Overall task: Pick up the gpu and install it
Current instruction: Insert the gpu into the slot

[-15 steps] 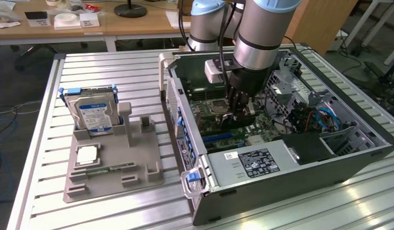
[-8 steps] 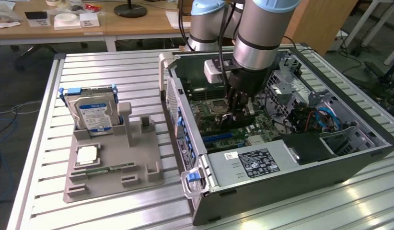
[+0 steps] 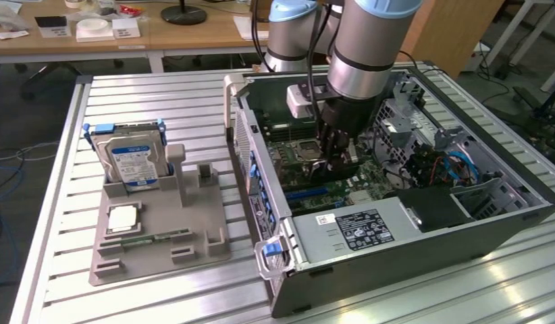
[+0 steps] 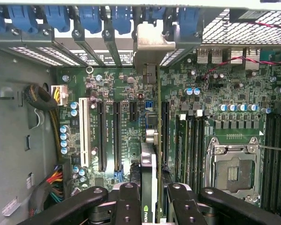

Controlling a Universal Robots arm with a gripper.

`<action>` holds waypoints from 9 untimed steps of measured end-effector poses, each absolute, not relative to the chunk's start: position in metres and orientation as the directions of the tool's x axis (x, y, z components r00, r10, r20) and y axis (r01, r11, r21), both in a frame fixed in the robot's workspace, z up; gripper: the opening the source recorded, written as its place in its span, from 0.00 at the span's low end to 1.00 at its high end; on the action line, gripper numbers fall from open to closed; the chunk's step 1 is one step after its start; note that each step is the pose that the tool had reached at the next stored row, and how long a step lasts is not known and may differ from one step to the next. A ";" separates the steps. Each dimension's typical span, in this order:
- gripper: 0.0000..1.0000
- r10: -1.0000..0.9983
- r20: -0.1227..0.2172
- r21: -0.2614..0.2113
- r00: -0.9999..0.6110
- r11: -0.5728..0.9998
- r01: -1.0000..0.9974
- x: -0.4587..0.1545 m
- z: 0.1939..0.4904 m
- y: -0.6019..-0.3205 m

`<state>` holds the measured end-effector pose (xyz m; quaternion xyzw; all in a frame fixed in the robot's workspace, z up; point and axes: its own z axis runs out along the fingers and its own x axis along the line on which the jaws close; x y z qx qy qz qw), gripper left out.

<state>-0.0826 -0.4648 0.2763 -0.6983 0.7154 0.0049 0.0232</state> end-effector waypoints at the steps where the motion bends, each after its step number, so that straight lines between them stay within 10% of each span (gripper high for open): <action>1: 0.27 -0.999 -0.040 -0.025 -0.024 0.025 -0.999 -0.083 0.276 -0.465; 9: 0.27 -0.999 -0.040 -0.025 -0.024 0.025 -0.999 -0.084 0.272 -0.465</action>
